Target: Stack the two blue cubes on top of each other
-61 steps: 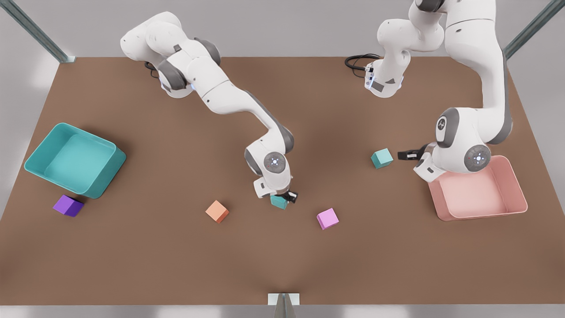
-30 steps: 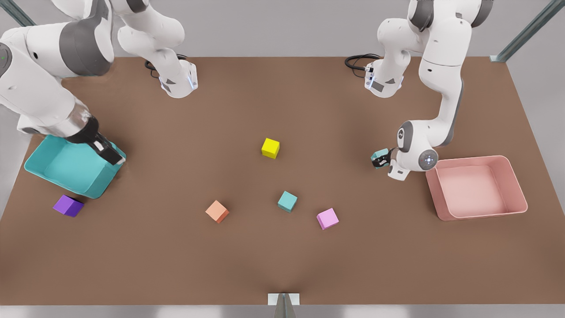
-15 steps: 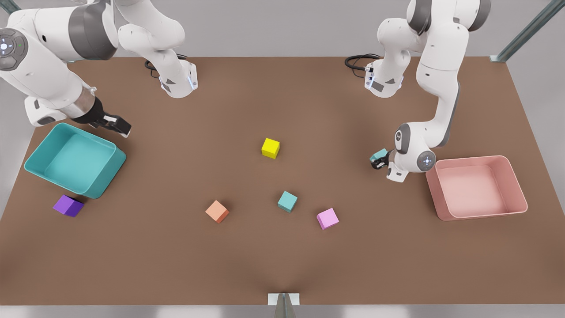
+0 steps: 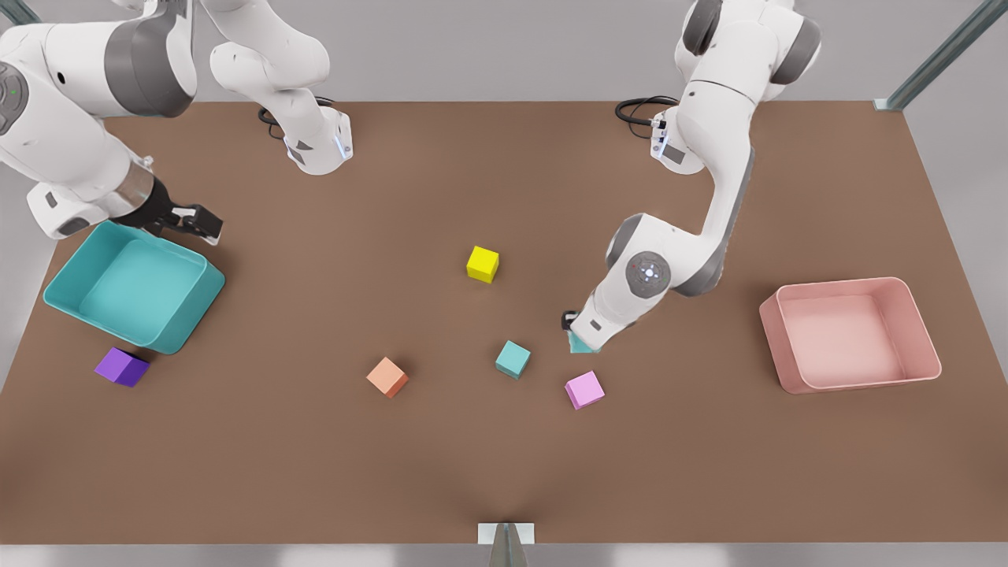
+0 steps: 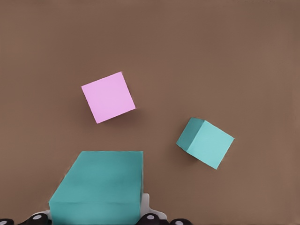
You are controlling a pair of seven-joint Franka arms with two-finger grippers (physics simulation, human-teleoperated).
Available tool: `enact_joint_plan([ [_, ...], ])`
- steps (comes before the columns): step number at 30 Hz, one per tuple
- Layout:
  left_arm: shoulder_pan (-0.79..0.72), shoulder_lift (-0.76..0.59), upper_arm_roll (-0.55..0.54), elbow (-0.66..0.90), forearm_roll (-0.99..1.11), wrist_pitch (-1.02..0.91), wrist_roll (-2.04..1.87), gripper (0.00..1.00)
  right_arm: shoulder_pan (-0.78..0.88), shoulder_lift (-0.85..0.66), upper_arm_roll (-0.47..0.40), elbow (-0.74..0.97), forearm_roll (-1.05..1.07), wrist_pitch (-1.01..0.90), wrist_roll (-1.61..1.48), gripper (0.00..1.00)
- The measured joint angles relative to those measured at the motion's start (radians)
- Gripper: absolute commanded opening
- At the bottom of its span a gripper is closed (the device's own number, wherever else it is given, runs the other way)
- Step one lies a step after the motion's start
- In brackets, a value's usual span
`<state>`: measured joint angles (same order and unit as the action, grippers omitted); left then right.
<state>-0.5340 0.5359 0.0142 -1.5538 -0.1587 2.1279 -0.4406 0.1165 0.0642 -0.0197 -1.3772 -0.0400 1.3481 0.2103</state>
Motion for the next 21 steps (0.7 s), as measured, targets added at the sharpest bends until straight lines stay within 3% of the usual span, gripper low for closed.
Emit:
enact_joint_plan([
  [4,-0.061,0.162,0.0,0.211,0.008,-0.041,-0.03,0.75,0.009,0.004,-0.001,0.0,0.0,0.003,-0.03,1.0],
  [11,-0.104,0.218,-0.002,0.246,0.007,-0.096,-0.087,0.75,0.016,0.008,-0.006,-0.001,0.002,0.005,-0.068,1.0],
  [15,-0.111,0.296,0.001,0.372,0.007,-0.113,-0.116,0.75,0.006,0.01,-0.007,-0.003,0.003,0.005,-0.085,1.0],
  [21,-0.114,0.341,-0.001,0.42,0.006,-0.123,-0.149,0.76,-0.009,0.018,-0.009,-0.006,0.007,0.006,-0.107,1.0],
])
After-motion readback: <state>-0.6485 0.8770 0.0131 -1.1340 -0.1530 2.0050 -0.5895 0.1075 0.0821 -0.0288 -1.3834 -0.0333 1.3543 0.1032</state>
